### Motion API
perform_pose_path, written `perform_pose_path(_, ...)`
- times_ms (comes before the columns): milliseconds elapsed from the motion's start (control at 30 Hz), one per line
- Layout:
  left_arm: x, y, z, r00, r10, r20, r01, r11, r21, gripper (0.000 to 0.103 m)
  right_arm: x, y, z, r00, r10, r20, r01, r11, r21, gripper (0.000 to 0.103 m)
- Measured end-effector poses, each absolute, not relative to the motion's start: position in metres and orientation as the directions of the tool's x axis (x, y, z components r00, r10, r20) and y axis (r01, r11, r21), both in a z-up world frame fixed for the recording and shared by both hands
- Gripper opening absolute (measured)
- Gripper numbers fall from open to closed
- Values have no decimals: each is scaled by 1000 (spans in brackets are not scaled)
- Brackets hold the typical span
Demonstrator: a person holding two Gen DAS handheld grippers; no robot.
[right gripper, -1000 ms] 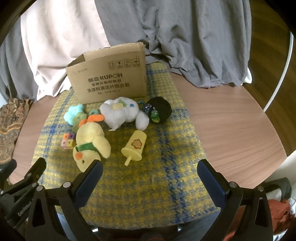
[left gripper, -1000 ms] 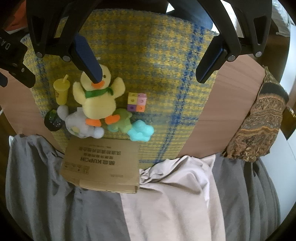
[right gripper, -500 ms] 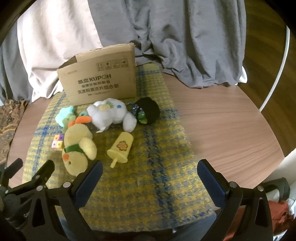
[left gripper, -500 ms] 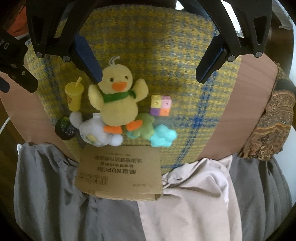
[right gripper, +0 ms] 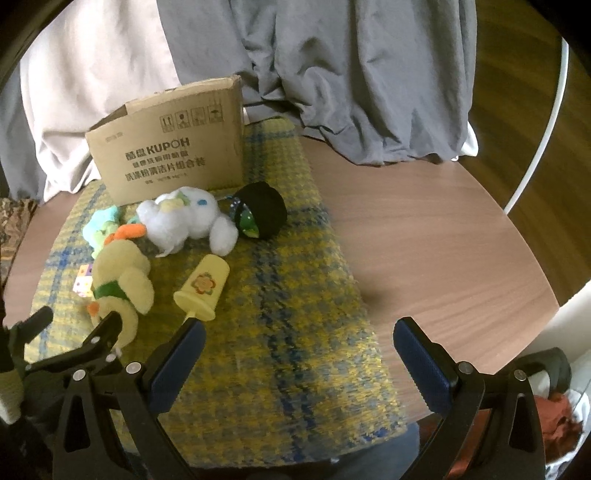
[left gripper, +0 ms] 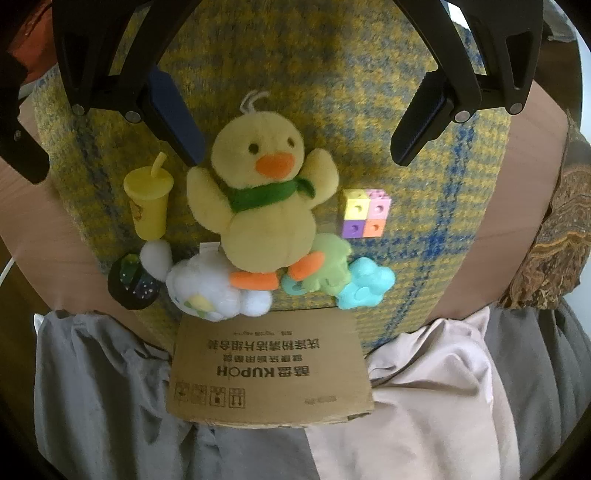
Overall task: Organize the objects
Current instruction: 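Grasp the yellow plush duck with the left tool while the right tool grasps the yellow popsicle toy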
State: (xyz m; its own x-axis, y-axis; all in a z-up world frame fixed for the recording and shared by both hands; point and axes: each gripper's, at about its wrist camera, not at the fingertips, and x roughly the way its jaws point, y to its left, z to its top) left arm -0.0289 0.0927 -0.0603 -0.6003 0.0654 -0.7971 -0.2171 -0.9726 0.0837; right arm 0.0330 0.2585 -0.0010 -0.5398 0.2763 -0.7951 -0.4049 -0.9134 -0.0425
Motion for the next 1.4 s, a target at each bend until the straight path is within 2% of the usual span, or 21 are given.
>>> perform_pose_path(133,-36,101,-66,-599,63,-798,-226,-970,93,101,32,259,-6,-533,278,-799,-406,-913,-48,102)
perform_pose_path(200,-40,104,-70,-594,60,-802,-229,-968,97,94,30,259,-8,-529,281,-801,-405,-913,-53,102)
perform_pose_path(267,-44,106,-75,-581,61,-811,-234,-968,95,79,29,260,-11,-526,278,-804,-404,-913,-52,102)
perform_pose_path(300,-45,106,-78,-572,63,-818,-235,-968,90,74,28,260,-12,-523,278,-806,-403,-913,-53,102)
perform_pose_path(500,-47,111,-87,-554,70,-830,-255,-963,89,56,26,259,-14,-524,285,-803,-399,-915,-65,103)
perform_pose_path(533,-46,112,-87,-555,74,-828,-259,-962,88,50,25,258,-15,-525,285,-802,-396,-916,-67,103)
perform_pose_path(967,-31,87,-75,-579,79,-811,-224,-972,65,46,8,239,-18,-560,221,-798,-320,-947,-38,102)
perform_pose_path(1400,-31,52,-65,-643,15,-766,-126,-988,87,46,-28,215,-30,-582,170,-795,-264,-964,-13,102)
